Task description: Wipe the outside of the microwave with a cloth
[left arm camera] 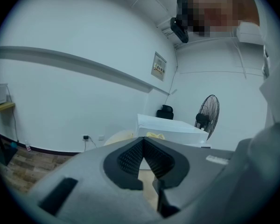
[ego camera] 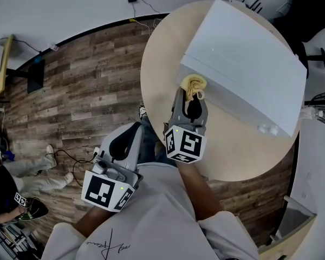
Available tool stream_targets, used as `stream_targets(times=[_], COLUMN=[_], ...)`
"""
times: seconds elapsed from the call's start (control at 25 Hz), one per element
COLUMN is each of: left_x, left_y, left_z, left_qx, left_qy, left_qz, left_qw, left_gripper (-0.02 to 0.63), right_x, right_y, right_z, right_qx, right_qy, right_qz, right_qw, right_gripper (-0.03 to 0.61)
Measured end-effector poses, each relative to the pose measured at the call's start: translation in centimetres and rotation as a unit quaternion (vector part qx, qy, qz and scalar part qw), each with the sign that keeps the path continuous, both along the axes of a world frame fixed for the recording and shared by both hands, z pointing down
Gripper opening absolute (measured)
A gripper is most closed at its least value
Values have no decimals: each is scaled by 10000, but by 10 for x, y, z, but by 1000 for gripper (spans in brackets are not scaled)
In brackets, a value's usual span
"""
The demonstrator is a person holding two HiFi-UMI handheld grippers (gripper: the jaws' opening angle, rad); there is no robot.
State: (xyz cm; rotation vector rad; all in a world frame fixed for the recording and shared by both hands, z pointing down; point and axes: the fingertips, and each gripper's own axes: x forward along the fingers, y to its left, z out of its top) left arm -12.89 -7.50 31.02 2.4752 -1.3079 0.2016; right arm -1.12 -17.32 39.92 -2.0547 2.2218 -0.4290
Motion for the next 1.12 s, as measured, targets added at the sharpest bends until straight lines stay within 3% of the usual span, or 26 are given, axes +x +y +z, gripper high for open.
stream_targets(times=[0.64,1.12], left_x=[-13,-12], left_y=[-15,-10], left_z=[1,3], left_qx=[-39,-82], left_qy=[4,67], left_qz=[-30,17], left_qw=[10000,9999], left_gripper=[-8,-8], right_x=[-36,-66], right_y=[-17,0], right_z=[0,14], right_qx=[-32,-74], right_qy=[2,217], right_qz=[-377,-904], right_qw=[9993,9956], right_gripper=[124,123])
